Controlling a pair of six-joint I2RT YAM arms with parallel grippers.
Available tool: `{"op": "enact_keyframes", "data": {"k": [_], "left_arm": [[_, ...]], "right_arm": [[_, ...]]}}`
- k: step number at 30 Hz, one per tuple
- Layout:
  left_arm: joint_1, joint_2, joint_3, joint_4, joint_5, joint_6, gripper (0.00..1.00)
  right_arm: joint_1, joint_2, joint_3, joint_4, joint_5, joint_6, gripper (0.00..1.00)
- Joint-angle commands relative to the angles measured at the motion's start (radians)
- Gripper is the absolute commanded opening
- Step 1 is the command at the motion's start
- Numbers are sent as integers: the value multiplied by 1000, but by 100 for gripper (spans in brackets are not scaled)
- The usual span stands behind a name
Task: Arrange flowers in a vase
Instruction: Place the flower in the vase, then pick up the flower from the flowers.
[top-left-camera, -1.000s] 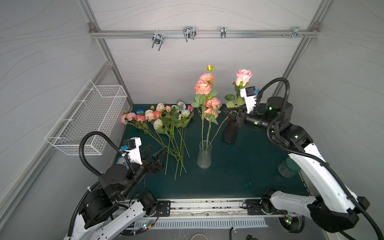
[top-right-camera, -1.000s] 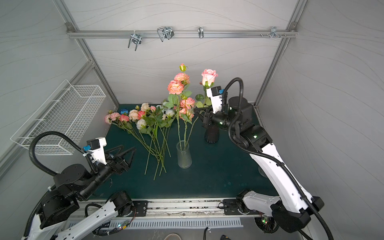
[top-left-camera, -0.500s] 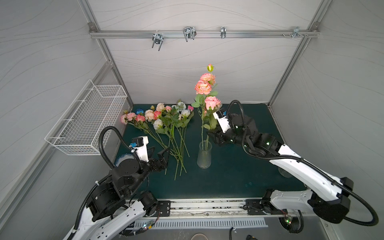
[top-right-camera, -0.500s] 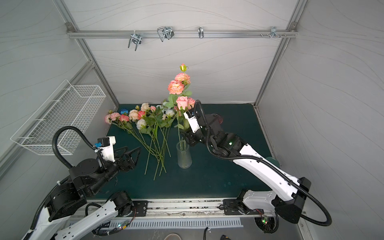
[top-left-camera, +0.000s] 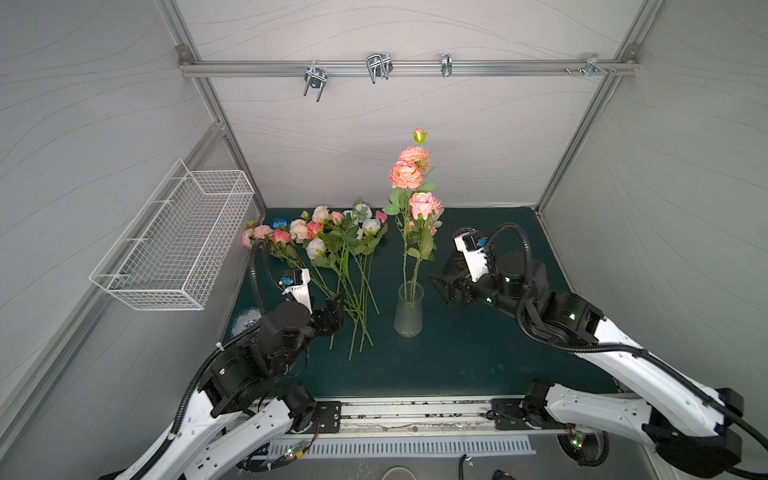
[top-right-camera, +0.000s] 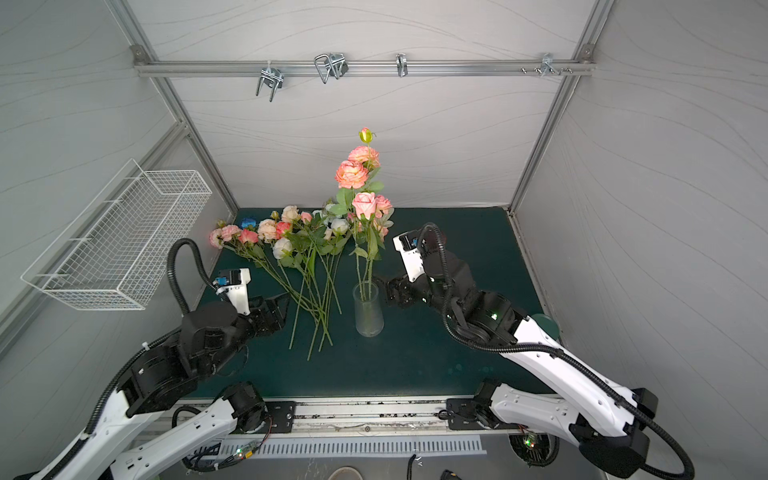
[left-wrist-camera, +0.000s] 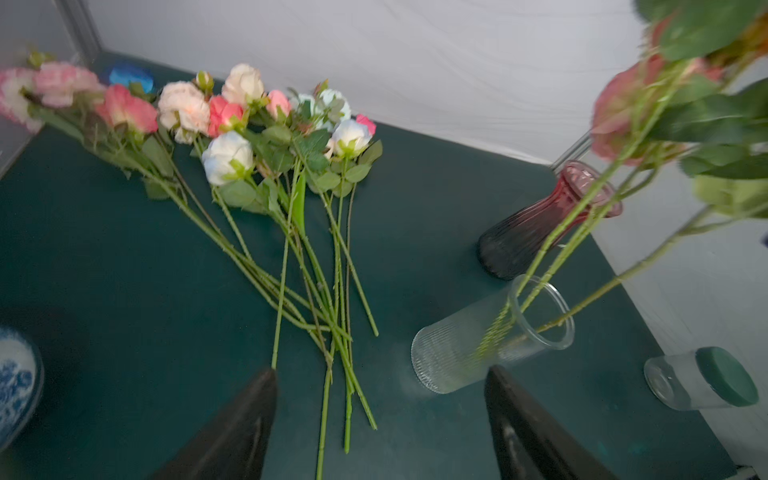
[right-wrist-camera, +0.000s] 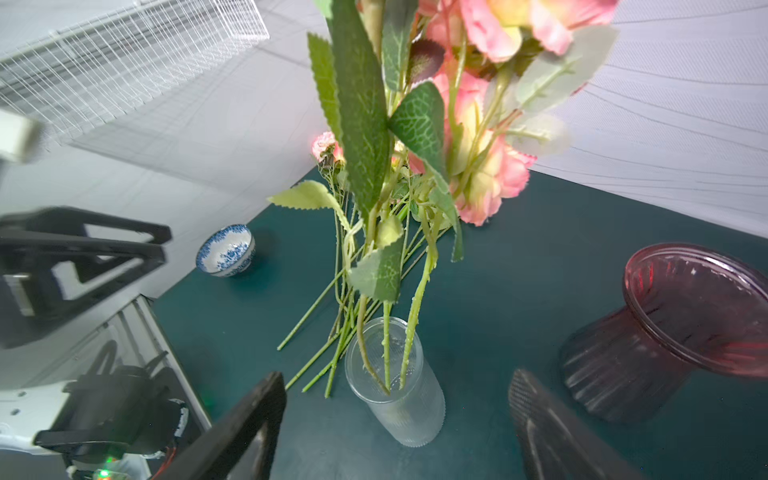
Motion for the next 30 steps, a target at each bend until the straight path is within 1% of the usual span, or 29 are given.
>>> {"op": "enact_keyframes", "data": {"k": [1,4,6,7,11,14,16,19,22,25,30], "left_arm": [[165,68,-29,17,128,-89,76],[421,124,-121,138,430,-142,72],[523,193,-170,225,546,-178,66],[538,240,-183,268,561,-190,62],[538,433,-163,413,575,-215,59],[533,592,-85,474,561,-212,59],[514,699,-15,497,531,-199,55],[483,848,105,493,483,-176,51],[480,990,203,498,466,-163,48],[477,1111,298,475,436,-133,48],[477,1263,425,419,395,-112,48]], "right_arm": [[1,-31,-12,10,3,26,86],[0,-64,-24,10,-7,35,86],[-1,-85,-34,10,-8,42,85],[-2,-101,-40,13,-9,44,84],[-6,-139,-49,2,-17,49,81],[-8,-159,-49,-7,-21,52,80],[-9,-169,-49,-15,-22,52,80],[-9,-186,-52,-26,-14,52,80],[-14,-202,-50,-40,-7,52,80],[-15,-225,-47,-54,5,53,79],[-18,-261,-43,-78,30,50,79]]}}
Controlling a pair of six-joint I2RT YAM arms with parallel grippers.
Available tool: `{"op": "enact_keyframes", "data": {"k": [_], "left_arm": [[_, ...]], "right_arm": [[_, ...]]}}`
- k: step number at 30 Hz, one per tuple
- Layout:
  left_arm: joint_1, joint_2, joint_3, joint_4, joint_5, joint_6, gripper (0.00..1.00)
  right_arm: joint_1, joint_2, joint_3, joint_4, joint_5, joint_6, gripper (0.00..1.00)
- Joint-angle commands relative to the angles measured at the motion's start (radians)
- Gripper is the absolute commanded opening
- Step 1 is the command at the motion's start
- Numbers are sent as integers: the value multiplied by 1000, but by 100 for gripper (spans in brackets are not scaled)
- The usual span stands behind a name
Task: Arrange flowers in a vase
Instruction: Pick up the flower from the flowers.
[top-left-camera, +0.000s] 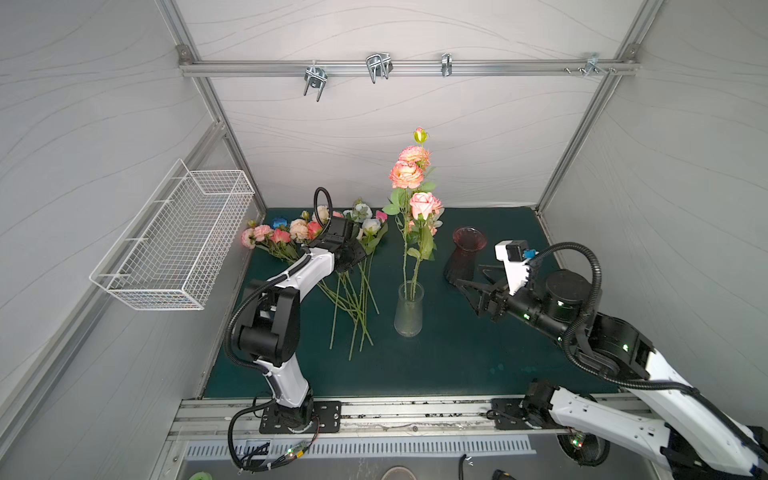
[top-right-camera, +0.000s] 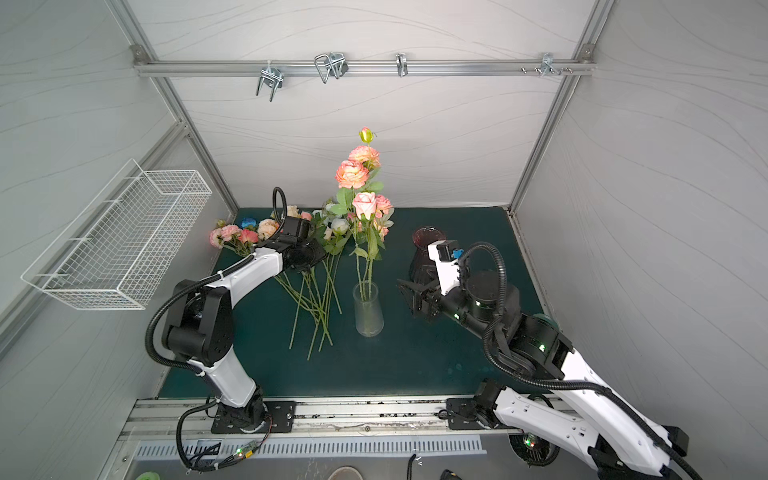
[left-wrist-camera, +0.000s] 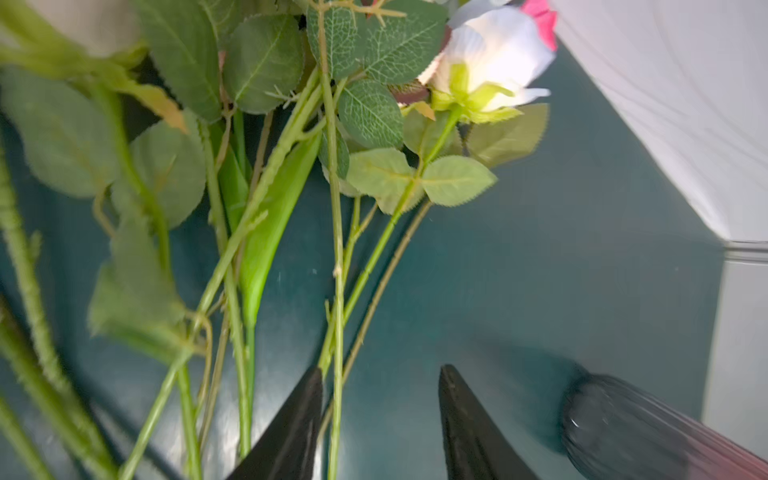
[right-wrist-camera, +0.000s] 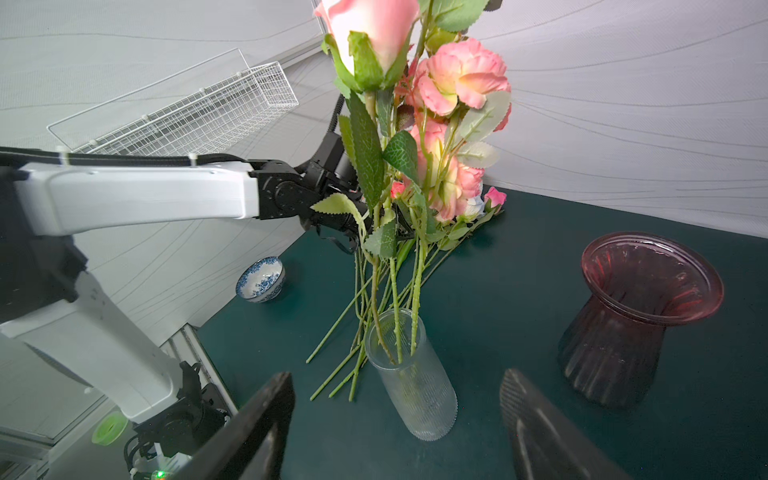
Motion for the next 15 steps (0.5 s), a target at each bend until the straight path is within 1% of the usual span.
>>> {"op": "enact_keyframes", "data": {"k": [1,3,6,11,14,15], "left_arm": [[-2,77,87,-46,-62,27,47],[-3,117,117,-61,-79,29,45],[-9,173,163,-77,-93,41,39],[-20,250,225,-144,-161,48,34],[-20,285,241,-153,-178,53,31],[-20,297,247,-153,-177,58,27]], "right_arm": [[-7,-30,8,-31,30,-1,79],[-7,-39,7,-36,34,-1,79],[-7,-46,10,-46,41,-1,80],[-9,-62,13,-57,51,-1,79],[-9,-71,13,-62,53,-3,79],[-9,-74,13,-63,53,-3,79]]}}
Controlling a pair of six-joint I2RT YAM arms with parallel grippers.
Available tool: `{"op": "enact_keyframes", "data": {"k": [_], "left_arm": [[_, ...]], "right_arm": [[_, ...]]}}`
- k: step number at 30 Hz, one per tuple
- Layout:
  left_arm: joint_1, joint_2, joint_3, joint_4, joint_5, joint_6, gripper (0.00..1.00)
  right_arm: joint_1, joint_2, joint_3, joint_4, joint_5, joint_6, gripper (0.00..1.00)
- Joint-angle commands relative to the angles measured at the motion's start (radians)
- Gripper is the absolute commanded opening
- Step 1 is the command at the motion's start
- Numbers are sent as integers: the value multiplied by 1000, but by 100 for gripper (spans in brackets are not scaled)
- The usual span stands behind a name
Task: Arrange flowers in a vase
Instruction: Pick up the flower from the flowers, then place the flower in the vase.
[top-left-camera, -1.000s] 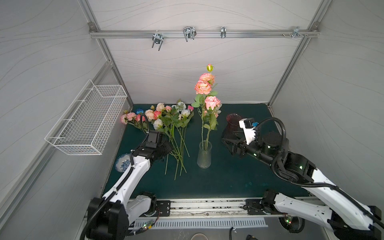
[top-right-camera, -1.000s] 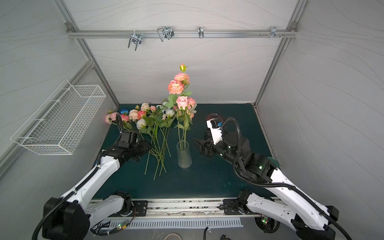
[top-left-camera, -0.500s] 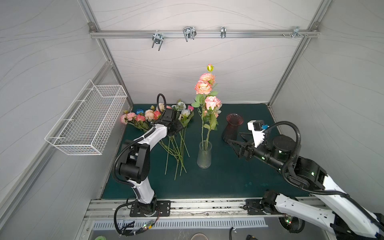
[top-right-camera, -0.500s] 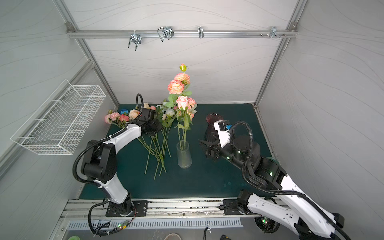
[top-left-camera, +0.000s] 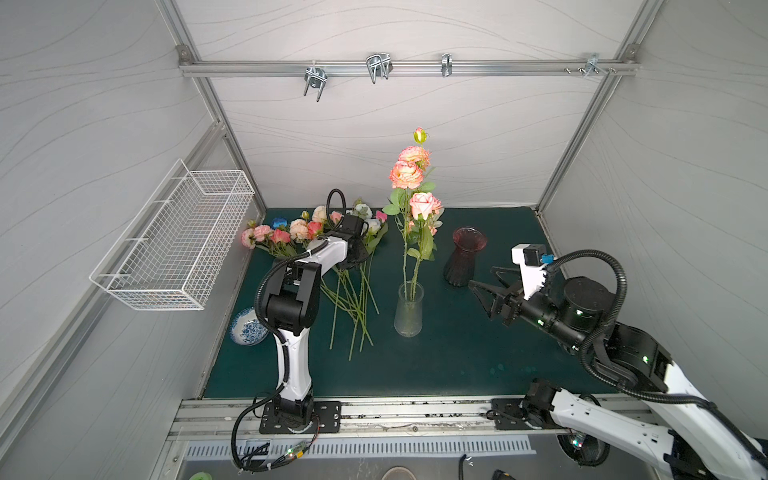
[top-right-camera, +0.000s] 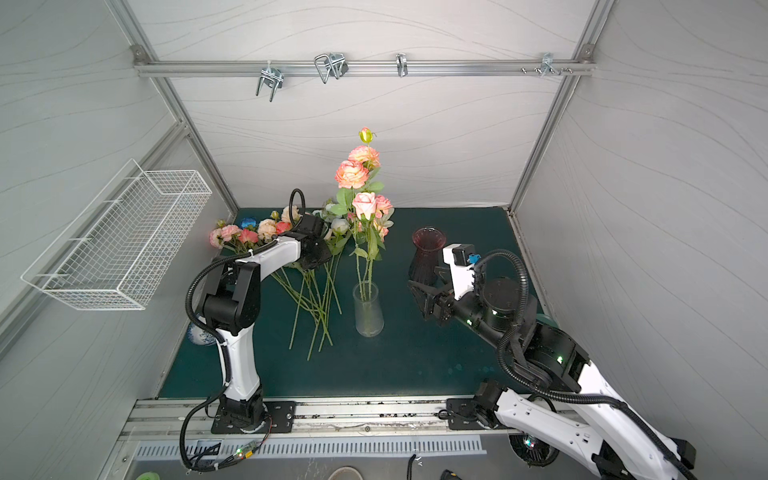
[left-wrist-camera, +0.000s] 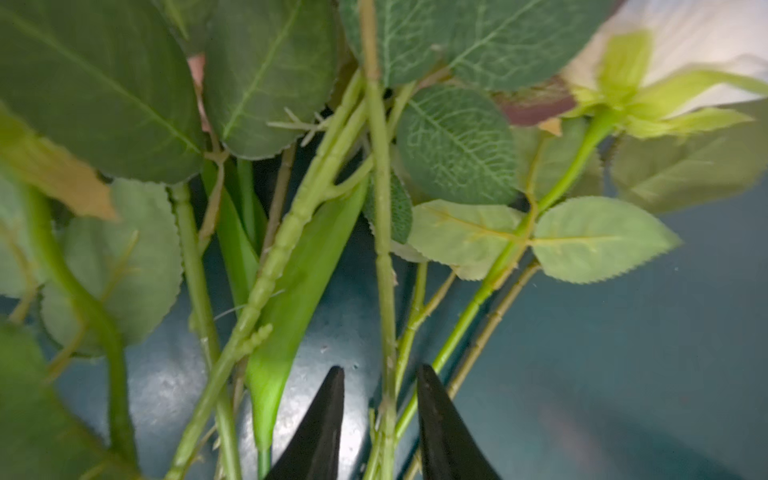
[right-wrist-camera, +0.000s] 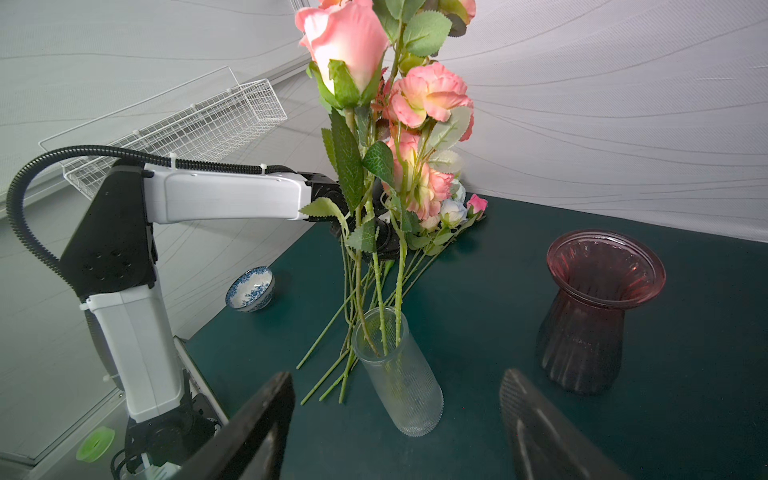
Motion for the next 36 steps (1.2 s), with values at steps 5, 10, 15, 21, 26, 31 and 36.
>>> {"op": "enact_keyframes", "data": {"k": [5,10,15,21,26,31,36], "left_arm": [[-4,40,49,-26,-60,23,6],[-2,-79,-3,14,-101,30,0],[1,-283,-104,82,-170,39,0],[0,-592,-226,160,-206,42,0],[-24,-867,-249,142,-102,77,0],[-93,-1160,-268,84,59,141,0],[-94,-1365,-301,85,354,171,0]], "right_arm": [[-5,-19,17,-28,13,-3,79],[-6,-22,19,-29,17,-3,80],[-7,-23,14,-21,17,-1,80],[-7,-30,8,-9,19,2,81],[-8,-28,26,-12,-4,3,82],[-8,-22,60,-7,-67,1,82],[-7,63,152,-8,-278,-10,82]]}}
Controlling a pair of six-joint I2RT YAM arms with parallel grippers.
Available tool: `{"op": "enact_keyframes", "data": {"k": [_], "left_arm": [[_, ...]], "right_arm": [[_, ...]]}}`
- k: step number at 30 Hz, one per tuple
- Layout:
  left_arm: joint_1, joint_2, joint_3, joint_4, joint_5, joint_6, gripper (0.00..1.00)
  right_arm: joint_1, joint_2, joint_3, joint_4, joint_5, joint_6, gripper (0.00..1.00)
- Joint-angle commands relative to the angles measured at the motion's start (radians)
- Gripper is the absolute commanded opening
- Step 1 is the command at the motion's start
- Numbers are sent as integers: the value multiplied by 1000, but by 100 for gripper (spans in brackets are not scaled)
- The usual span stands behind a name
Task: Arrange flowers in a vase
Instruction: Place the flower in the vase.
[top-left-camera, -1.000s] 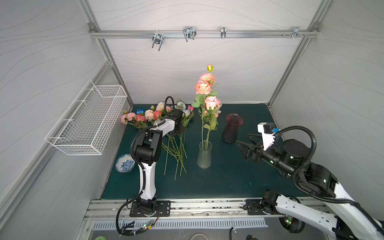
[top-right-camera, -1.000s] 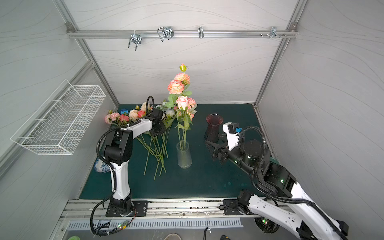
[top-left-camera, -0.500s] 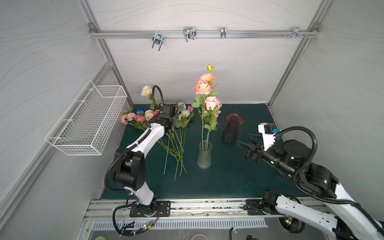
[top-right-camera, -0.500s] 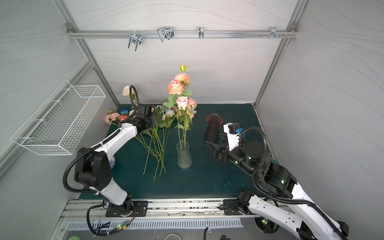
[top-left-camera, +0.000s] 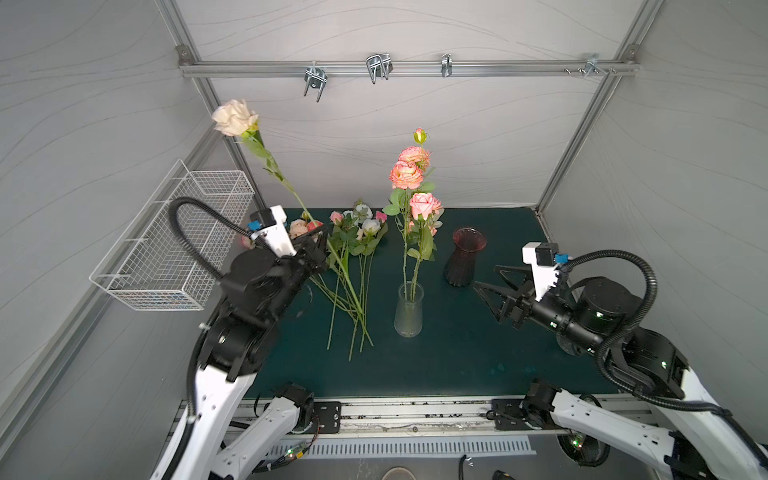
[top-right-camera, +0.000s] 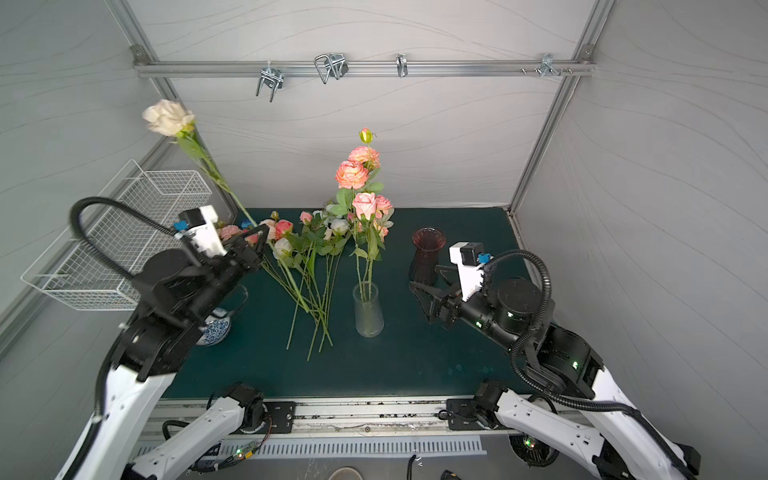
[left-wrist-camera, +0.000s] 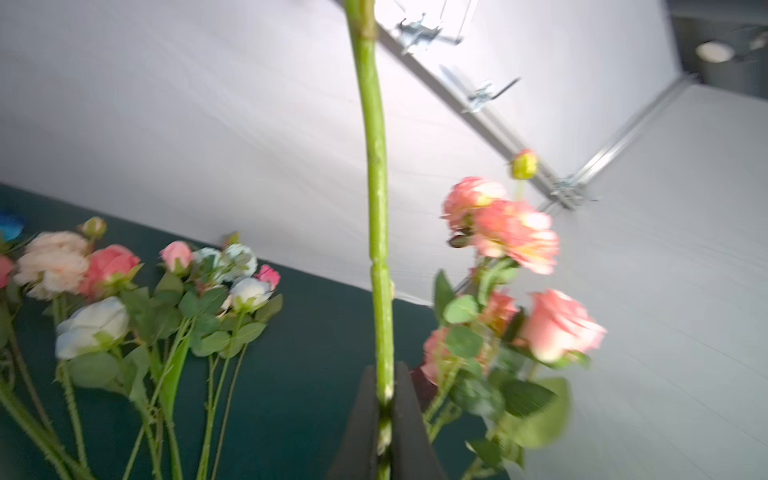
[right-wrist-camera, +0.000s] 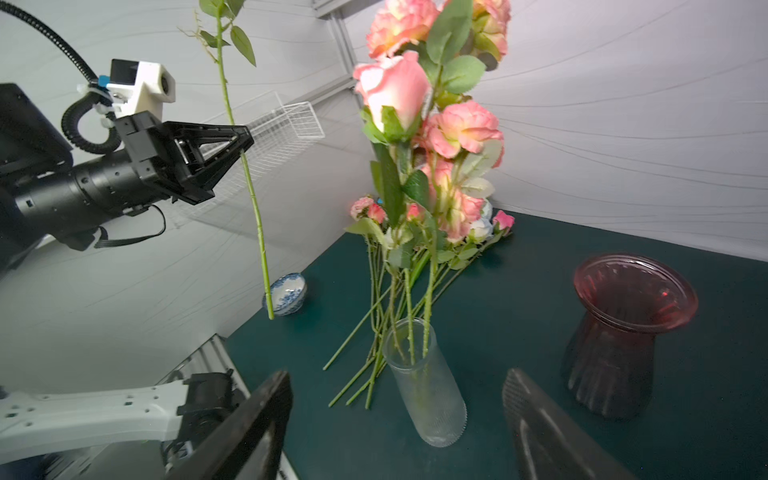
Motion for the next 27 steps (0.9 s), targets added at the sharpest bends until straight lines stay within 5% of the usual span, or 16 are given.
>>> {"op": "enact_keyframes", "data": {"k": [1,6,12,17,27], "left_arm": [[0,-56,-8,-5,289,42,0],[0,-114,-28,107,704,9,0],[0,-150,-35,233,1005,-93,0],[-1,-169,-74,332,1103,-177,0],[-18,-175,-133,358,1115,-184,0]], "right_arm": [[-1,73,79,7,-187,-5,82],[63,204,195,69,-332,18,84],[205,360,362,113,-363,7,85],[236,456,435,175,-410,36,82],[289,642,582,247,-522,78,81]]}}
